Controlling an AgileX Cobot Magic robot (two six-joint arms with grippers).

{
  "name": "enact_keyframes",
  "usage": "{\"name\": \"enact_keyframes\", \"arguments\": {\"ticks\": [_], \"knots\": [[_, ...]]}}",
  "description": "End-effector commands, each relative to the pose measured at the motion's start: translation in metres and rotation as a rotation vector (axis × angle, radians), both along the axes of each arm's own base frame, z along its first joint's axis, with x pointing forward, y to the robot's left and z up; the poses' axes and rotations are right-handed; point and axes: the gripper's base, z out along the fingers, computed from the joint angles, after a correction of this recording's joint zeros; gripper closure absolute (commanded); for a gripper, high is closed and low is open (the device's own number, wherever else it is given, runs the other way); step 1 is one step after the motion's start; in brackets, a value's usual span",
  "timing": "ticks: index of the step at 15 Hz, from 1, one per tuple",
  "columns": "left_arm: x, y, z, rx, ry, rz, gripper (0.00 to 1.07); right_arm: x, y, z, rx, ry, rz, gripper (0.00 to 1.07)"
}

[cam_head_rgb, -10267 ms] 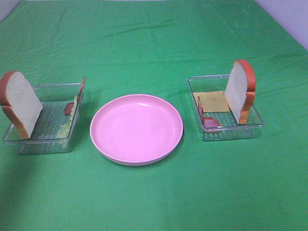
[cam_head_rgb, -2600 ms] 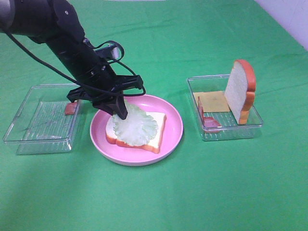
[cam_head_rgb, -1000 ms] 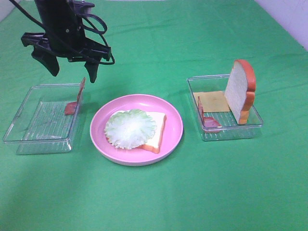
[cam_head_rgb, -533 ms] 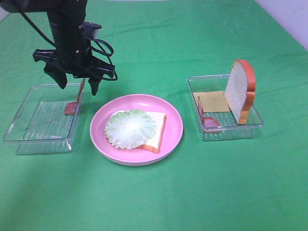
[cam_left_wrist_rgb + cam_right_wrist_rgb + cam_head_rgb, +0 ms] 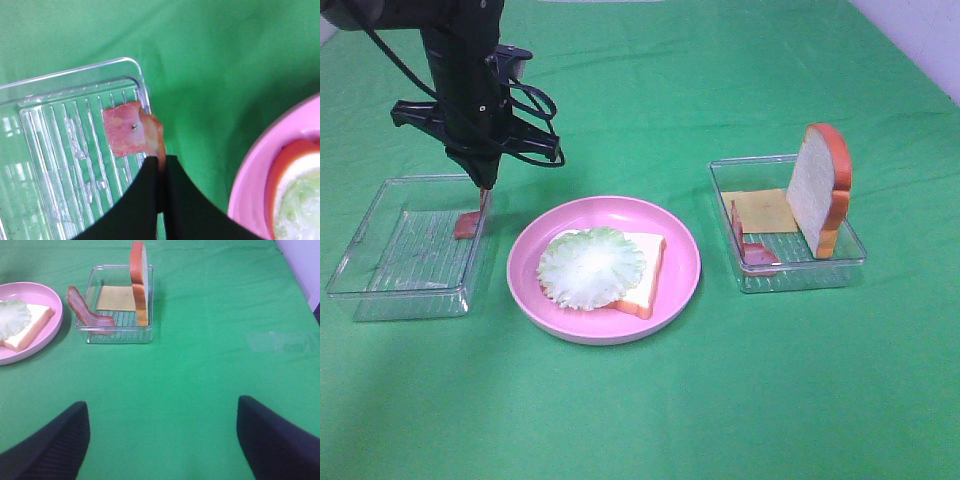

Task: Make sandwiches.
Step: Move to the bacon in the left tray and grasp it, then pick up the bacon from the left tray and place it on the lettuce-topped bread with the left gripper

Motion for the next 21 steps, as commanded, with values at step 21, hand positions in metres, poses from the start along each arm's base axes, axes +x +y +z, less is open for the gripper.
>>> {"name": "enact_keyframes", "arguments": {"ticks": [21], "knots": [[-0.045, -0.075, 0.038, -0.569, 0.245, -0.233, 1.07, -0.001, 0.0, 0.0, -0.01, -0.025, 0.004, 0.31]]}}
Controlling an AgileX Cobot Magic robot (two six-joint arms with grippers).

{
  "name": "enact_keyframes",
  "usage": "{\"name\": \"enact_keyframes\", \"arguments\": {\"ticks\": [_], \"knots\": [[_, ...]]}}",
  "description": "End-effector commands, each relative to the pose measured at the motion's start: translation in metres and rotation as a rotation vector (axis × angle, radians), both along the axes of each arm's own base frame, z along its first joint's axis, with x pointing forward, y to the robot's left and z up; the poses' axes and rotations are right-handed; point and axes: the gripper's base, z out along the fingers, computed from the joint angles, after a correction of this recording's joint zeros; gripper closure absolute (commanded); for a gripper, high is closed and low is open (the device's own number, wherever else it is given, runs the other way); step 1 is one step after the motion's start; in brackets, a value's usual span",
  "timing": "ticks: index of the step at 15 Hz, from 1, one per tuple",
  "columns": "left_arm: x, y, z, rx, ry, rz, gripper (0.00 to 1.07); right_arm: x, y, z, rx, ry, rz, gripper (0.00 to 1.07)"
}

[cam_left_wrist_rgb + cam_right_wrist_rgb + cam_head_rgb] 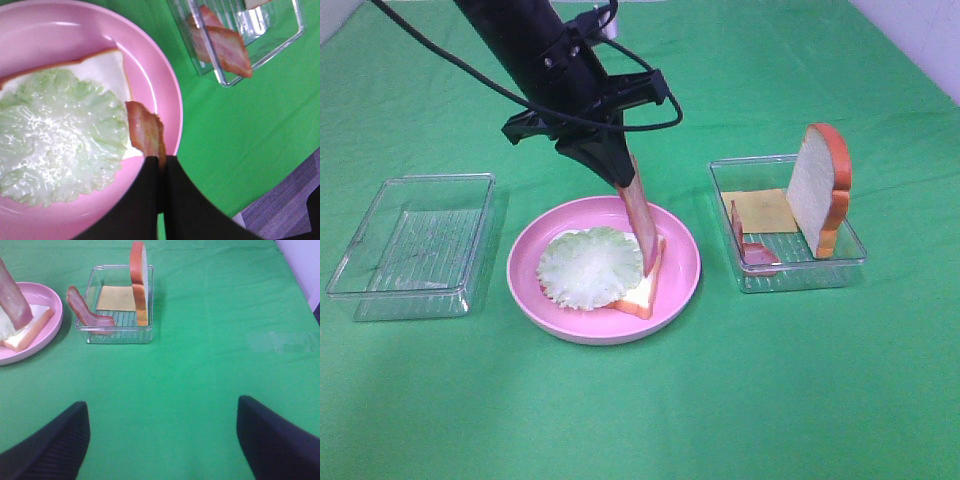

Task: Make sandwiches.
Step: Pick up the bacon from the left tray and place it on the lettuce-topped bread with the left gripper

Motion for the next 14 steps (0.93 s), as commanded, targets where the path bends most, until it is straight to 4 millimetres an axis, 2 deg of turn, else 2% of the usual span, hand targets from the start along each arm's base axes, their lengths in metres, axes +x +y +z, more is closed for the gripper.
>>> {"name": "enact_keyframes", "arguments": {"ticks": [1, 6, 7, 9, 12, 13, 14], "knots": [[-0.002, 0.0, -0.011, 0.042, 0.032, -0.021, 1.07, -0.001, 0.0, 0.0, -0.01, -0.025, 0.004, 0.31], [0.002, 0.014, -0.026, 0.227, 0.007, -0.033, 1.07, -0.001, 0.0, 0.0, -0.01, -0.025, 0.004, 0.31], [0.002, 0.014, -0.027, 0.232, 0.007, -0.032, 1.03, -0.001, 0.0, 0.0, -0.01, -0.025, 0.004, 0.31], [0.003, 0.014, -0.028, 0.231, 0.003, -0.029, 0.86, -0.001, 0.0, 0.0, -0.01, -0.025, 0.004, 0.31], [0.007, 0.014, -0.027, 0.229, -0.031, -0.02, 0.36, -0.001, 0.0, 0.0, -0.01, -0.025, 0.004, 0.31], [0.008, 0.018, -0.022, 0.264, -0.064, -0.032, 0.28, -0.001, 0.0, 0.0, -0.01, -0.025, 0.004, 0.31], [0.008, 0.02, -0.019, 0.284, -0.077, -0.039, 0.28, -0.001, 0.0, 0.0, -0.01, -0.025, 0.004, 0.31]]}}
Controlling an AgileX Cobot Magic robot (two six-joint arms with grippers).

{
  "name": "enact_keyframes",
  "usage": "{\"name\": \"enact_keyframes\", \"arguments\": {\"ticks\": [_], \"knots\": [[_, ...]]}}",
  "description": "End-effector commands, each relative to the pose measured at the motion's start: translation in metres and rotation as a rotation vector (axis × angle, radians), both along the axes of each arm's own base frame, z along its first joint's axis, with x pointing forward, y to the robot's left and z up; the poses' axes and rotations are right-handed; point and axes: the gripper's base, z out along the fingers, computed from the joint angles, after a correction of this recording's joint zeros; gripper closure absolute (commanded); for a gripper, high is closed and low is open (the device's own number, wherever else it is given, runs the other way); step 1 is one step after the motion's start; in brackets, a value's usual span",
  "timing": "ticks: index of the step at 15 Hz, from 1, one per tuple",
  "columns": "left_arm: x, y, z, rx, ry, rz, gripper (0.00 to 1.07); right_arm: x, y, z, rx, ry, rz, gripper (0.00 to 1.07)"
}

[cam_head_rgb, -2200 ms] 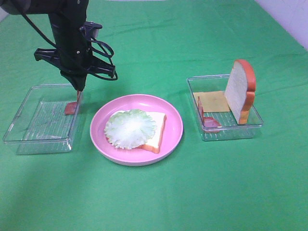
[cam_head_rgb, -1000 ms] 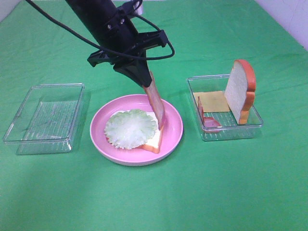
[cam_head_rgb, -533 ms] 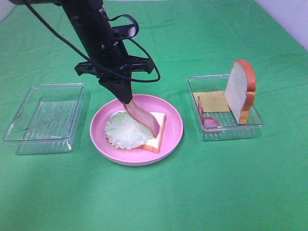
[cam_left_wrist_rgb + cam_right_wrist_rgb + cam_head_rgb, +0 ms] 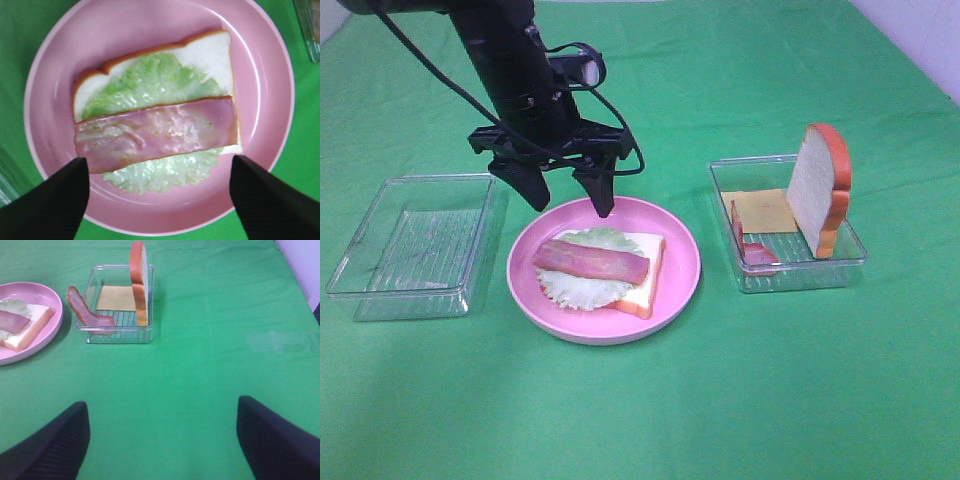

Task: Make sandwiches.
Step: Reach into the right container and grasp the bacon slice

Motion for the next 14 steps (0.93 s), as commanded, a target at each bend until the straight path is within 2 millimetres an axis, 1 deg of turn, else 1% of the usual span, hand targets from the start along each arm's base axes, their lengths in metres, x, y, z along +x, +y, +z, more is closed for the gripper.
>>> {"name": "enact_keyframes", "arguments": {"ticks": [1, 2, 3, 4, 5, 6, 7, 8, 9, 10, 11, 12, 14], "knots": [[0.0, 0.008, 0.015, 0.093, -0.056, -0.034, 0.28, -0.001, 0.0, 0.0, -0.01, -0.025, 0.004, 0.31], [0.001, 0.013, 0.027, 0.141, -0.088, -0.041, 0.28, -0.001, 0.0, 0.0, -0.01, -0.025, 0.004, 0.31], [-0.001, 0.02, 0.045, 0.19, -0.129, -0.035, 0.28, -0.001, 0.0, 0.0, -0.01, -0.025, 0.004, 0.31], [-0.002, 0.025, 0.052, 0.223, -0.149, -0.027, 0.28, -0.001, 0.0, 0.0, -0.01, -0.025, 0.004, 0.31], [-0.007, 0.035, 0.073, 0.28, -0.199, -0.009, 0.28, -0.001, 0.0, 0.0, -0.01, -0.025, 0.004, 0.31], [-0.019, 0.046, 0.114, 0.272, -0.299, 0.039, 0.28, -0.001, 0.0, 0.0, -0.01, -0.025, 0.004, 0.31], [-0.024, 0.048, 0.125, 0.259, -0.323, 0.043, 0.29, -0.001, 0.0, 0.0, -0.01, -0.025, 0.004, 0.31], [-0.034, 0.053, 0.148, 0.224, -0.367, 0.054, 0.29, -0.001, 0.0, 0.0, -0.01, -0.025, 0.004, 0.31], [-0.04, 0.055, 0.159, 0.201, -0.385, 0.059, 0.29, -0.001, 0.0, 0.0, -0.01, -0.025, 0.004, 0.31], [-0.06, 0.061, 0.184, 0.133, -0.419, 0.058, 0.29, -0.001, 0.0, 0.0, -0.01, -0.025, 0.004, 0.31], [-0.066, 0.063, 0.19, 0.122, -0.426, 0.057, 0.29, -0.001, 0.0, 0.0, -0.01, -0.025, 0.004, 0.31], [-0.096, 0.078, 0.204, 0.102, -0.437, 0.057, 0.29, -0.001, 0.0, 0.0, -0.01, -0.025, 0.004, 0.31], [-0.128, 0.094, 0.202, 0.112, -0.418, 0.055, 0.29, -0.001, 0.0, 0.0, -0.01, -0.025, 0.004, 0.31]]}}
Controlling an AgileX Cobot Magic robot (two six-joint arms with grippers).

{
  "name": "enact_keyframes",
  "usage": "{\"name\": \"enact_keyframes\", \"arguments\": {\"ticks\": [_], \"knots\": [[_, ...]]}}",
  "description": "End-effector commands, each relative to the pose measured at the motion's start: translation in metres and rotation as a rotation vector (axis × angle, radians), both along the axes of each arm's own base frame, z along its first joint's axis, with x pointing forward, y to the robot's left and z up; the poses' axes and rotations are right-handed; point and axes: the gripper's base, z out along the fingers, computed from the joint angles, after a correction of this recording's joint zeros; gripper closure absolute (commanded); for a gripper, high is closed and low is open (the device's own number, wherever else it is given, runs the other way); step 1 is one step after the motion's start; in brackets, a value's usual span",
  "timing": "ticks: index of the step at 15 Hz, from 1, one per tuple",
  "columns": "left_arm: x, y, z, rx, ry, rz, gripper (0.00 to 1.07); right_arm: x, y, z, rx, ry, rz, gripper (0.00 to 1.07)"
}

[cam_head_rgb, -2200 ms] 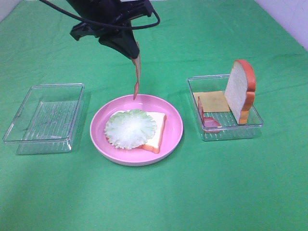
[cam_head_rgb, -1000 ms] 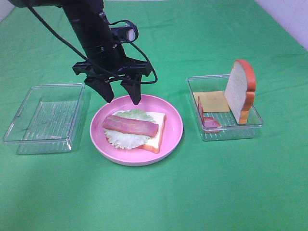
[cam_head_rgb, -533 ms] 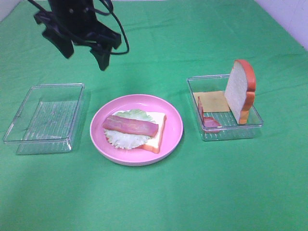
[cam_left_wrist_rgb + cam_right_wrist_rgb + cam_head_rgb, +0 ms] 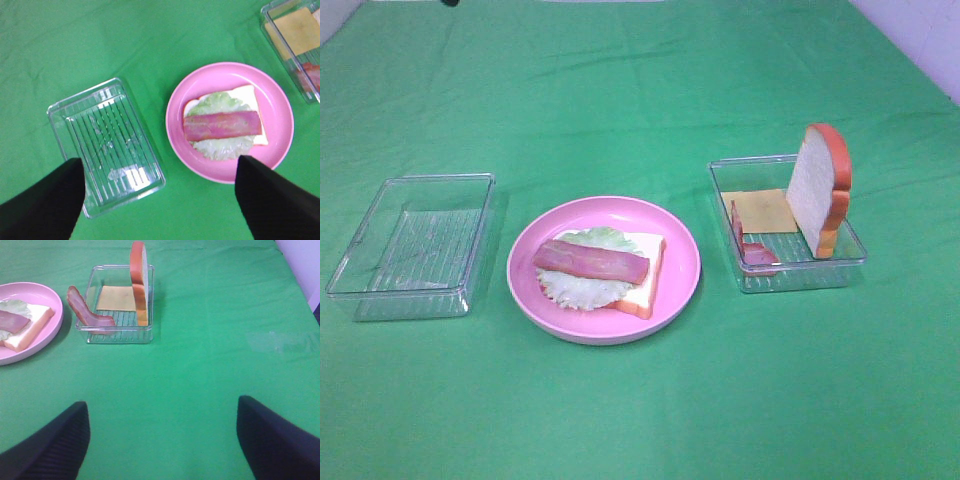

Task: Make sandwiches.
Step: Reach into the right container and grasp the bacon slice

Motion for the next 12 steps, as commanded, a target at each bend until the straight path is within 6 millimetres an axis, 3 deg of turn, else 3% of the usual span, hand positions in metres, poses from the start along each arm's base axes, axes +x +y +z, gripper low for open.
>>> {"name": "enact_keyframes", "arguments": {"ticks": [1, 6, 12], "knots": [[-0.033, 0.015, -0.007, 0.039, 0.087, -0.003, 0.29, -0.001, 0.0, 0.0, -0.01, -0.025, 0.004, 0.31], [-0.109, 0.054, -0.048, 0.058, 0.134, -0.002, 0.29, -0.001, 0.0, 0.0, -0.012, -0.025, 0.003, 0.31], [-0.188, 0.095, -0.081, -0.029, -0.045, -0.018, 0.29, 0.006, -0.002, 0.003, -0.016, 0.015, -0.014, 0.31]]}}
